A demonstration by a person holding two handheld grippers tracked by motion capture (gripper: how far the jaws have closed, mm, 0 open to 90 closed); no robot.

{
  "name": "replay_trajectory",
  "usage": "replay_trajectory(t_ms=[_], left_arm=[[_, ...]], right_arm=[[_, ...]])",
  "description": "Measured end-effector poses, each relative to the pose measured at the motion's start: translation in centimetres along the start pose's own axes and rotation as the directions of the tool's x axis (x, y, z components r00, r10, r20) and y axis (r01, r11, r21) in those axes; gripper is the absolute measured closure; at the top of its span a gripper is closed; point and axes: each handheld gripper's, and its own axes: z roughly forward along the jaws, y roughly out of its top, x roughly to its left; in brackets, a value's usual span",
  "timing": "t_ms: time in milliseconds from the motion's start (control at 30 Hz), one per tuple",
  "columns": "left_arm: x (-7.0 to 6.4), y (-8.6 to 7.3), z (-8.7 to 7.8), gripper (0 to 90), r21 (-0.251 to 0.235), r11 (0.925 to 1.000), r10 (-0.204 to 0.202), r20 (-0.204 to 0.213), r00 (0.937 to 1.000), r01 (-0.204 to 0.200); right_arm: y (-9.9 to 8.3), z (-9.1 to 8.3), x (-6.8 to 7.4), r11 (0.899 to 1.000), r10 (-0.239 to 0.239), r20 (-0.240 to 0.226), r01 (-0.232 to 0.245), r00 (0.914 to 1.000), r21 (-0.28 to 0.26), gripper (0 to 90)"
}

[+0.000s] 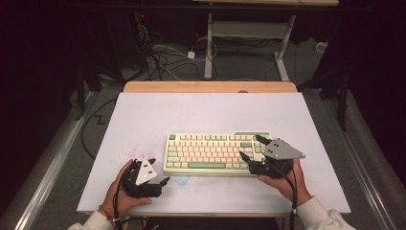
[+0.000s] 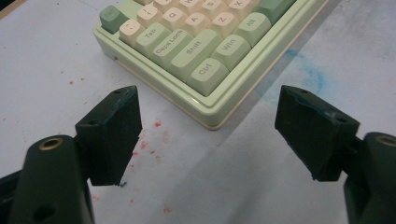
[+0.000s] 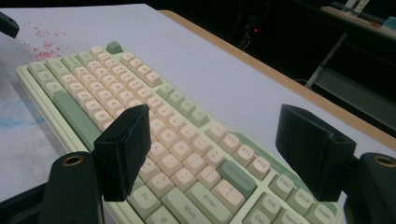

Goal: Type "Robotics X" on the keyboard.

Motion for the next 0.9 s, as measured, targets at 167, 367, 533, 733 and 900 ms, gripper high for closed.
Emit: replay_trajectory(t_ms=[167,367,533,733,900], left_arm=[[0.0,0.1,-0.1,22.3,-0.004,1.0000,-0.001,-0.008,1.0000,0.001],[0.1,0.3,-0.4,25.3,-0.019,0.9998,-0.005,-0.012,0.9999,0.004],[0.3,0.4,-0.5,26.8,-0.028,0.9989,-0.037,-0.009,0.9993,0.037],[0.4,0.6,-0.6,37.9,-0.031,0.9988,-0.037,0.001,0.9993,0.037],[0.6,1.0,-0.6,51.8,-0.025,0.9974,-0.066,0.042,0.9969,0.067]], right_arm=[[-0.7,-0.9,-0.2,1.000,-0.005,0.020,0.005,0.9998,-0.001,26.4],[-1.7,-2.0,-0.3,1.000,-0.005,0.034,0.005,0.9994,-0.006,26.4],[-2.7,-2.8,-0.4,1.000,-0.002,0.045,0.002,0.9990,0.003,26.4],[-3.9,-3.5,-0.5,1.000,0.005,0.054,-0.006,0.9985,0.022,26.4],[-4.7,-3.8,-0.3,0.999,0.004,0.049,-0.006,0.9988,0.047,26.2]])
